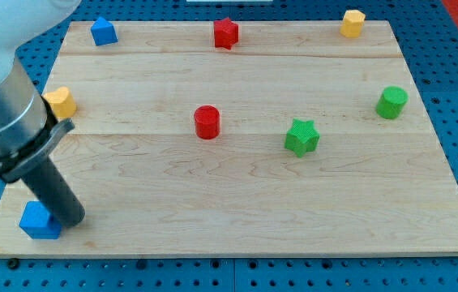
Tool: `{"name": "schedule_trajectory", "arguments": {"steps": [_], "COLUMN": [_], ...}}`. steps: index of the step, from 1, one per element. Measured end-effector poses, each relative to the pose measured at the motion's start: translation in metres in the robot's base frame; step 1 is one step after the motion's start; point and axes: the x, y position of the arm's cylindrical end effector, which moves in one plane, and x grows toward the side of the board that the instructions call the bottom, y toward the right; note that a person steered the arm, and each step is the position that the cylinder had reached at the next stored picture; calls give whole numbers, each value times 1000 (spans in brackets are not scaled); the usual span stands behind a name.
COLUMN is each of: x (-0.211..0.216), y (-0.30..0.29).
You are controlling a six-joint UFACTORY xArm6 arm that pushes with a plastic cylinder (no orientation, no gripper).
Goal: Slide the green star to the bottom center of the board
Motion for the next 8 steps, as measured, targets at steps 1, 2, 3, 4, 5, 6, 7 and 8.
{"name": "schedule_trajectory", "arguments": {"steps": [1,2,3,4,5,6,7,8], "x": [-29,-59,-89,-144,-216,-226,-199,-146], "y": [3,24,32,54,130,226,310,333]}}
